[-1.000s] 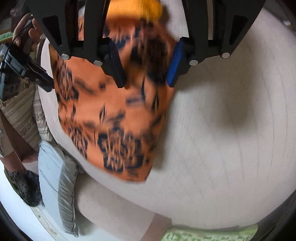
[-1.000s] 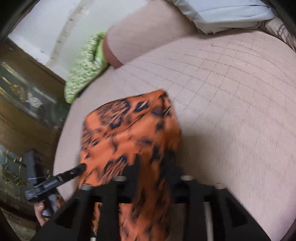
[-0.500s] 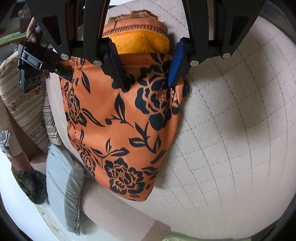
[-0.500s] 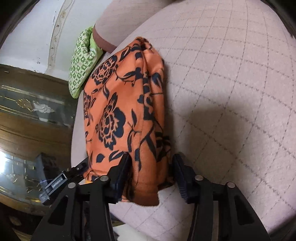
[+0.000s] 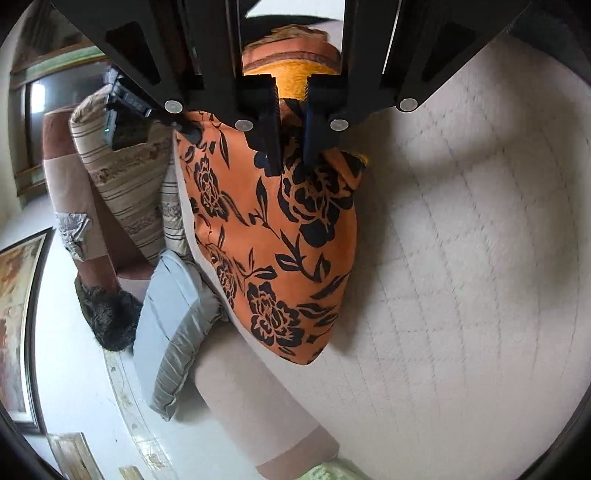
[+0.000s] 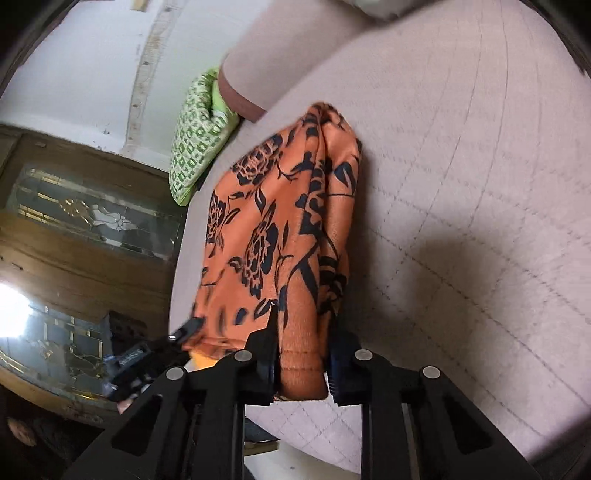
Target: Fold small clothes
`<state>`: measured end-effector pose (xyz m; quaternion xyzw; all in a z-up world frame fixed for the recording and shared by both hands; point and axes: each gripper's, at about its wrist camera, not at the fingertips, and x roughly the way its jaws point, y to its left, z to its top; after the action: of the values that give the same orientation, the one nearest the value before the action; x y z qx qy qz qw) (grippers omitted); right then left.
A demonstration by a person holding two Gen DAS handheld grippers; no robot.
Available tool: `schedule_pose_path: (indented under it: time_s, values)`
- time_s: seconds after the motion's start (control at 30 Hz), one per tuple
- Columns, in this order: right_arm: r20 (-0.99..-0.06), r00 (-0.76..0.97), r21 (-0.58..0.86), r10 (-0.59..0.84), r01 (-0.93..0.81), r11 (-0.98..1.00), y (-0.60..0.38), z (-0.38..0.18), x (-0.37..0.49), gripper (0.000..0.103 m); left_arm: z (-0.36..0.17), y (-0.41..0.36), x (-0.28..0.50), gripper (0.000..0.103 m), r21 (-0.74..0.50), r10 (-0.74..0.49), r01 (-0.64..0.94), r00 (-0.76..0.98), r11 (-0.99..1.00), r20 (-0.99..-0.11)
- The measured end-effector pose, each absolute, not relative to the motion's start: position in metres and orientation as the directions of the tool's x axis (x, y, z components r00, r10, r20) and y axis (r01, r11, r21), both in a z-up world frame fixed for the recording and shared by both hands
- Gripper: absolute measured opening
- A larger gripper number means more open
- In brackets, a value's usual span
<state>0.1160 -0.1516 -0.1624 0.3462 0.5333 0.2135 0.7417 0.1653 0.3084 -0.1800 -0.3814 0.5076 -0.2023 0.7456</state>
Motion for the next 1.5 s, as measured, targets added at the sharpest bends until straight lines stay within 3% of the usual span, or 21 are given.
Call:
schedule_pose_path:
  time_s: [0.13, 0.27, 0.33, 0.43, 0.53, 0.7, 0.8, 1.3, 1.5]
  values:
    - [-0.739, 0.274, 0.652, 0.615, 0.061, 0.756, -0.139, -0.187, 0.115, 0.021, -0.203, 0.286, 0.175, 0.011, -0.623, -0.566, -0.095, 0.331, 0.776, -0.755]
    - [-0.742, 0.294, 0.641, 0.602, 0.049, 0.766, -0.138, -0.184, 0.117, 0.028, -0.187, 0.271, 0.169, 0.017, -0.508, -0.460, -0.027, 0.385, 0.861, -0.800]
    - [-0.759, 0.291, 0.620, 0.582, 0.051, 0.783, -0.138, -0.186, 0.115, 0.035, -0.186, 0.266, 0.163, 0.028, -0.453, -0.402, -0.034, 0.404, 0.891, -0.822]
    - [-0.789, 0.308, 0.565, 0.531, 0.024, 0.825, -0.131, -0.178, 0.113, 0.040, -0.178, 0.254, 0.154, 0.034, -0.379, -0.331, -0.021, 0.442, 0.925, -0.834]
    - [-0.835, 0.342, 0.452, 0.431, -0.022, 0.892, -0.116, -0.166, 0.105, 0.051, -0.169, 0.235, 0.138, 0.038, -0.310, -0.266, -0.016, 0.472, 0.951, -0.841]
    - [-0.845, 0.374, 0.413, 0.382, 0.001, 0.911, -0.122, -0.157, 0.082, 0.053, -0.146, 0.222, 0.106, 0.050, -0.171, -0.137, -0.012, 0.542, 0.985, -0.829]
    - [-0.836, 0.409, 0.414, 0.366, 0.032, 0.909, -0.129, -0.148, 0.066, 0.054, -0.133, 0.213, 0.083, 0.052, -0.108, -0.085, -0.008, 0.569, 0.994, -0.818]
    - [-0.801, 0.493, 0.397, 0.338, 0.017, 0.917, -0.115, -0.085, 0.009, 0.058, -0.065, 0.190, 0.001, 0.052, 0.033, 0.010, 0.026, 0.621, 0.999, -0.784]
    - [-0.783, 0.546, 0.330, 0.297, -0.040, 0.943, -0.102, -0.043, -0.003, 0.063, -0.029, 0.192, -0.018, 0.060, 0.018, 0.008, 0.009, 0.639, 1.000, -0.769]
